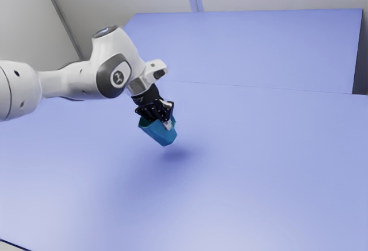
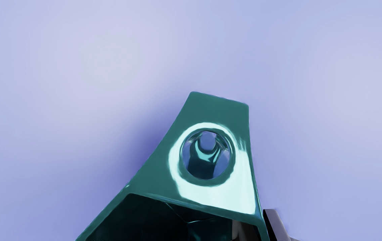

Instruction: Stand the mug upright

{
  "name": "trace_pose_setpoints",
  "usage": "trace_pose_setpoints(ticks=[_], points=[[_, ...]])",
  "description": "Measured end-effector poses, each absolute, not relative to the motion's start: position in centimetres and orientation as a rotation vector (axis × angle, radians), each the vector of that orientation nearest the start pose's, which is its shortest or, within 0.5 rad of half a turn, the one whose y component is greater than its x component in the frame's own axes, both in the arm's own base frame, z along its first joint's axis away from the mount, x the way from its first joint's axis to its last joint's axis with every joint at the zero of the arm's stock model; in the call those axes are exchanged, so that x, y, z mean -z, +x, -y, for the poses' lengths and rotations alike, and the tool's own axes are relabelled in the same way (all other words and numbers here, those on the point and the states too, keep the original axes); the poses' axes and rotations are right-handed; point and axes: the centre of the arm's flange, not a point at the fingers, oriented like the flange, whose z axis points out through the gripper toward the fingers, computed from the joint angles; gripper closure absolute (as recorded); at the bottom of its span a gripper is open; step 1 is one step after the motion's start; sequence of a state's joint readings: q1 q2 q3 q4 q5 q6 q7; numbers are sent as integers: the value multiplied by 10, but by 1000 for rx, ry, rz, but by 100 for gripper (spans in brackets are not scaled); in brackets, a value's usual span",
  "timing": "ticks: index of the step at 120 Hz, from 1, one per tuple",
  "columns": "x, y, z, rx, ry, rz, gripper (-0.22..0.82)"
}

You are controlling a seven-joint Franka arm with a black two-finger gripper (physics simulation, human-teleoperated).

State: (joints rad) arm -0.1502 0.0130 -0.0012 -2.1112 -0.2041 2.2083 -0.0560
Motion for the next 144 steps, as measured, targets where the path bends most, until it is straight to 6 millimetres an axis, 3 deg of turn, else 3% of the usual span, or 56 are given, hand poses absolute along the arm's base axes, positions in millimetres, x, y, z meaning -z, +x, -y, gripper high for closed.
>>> trace_pose_setpoints(ticks=[30,70,92,144], points=[[-414,505,75,170,-3163,-15,78],[-398,484,68,123,-3109,34,78],[-391,479,66,73,-3075,59,78],[-337,492,57,-65,-3015,120,79]])
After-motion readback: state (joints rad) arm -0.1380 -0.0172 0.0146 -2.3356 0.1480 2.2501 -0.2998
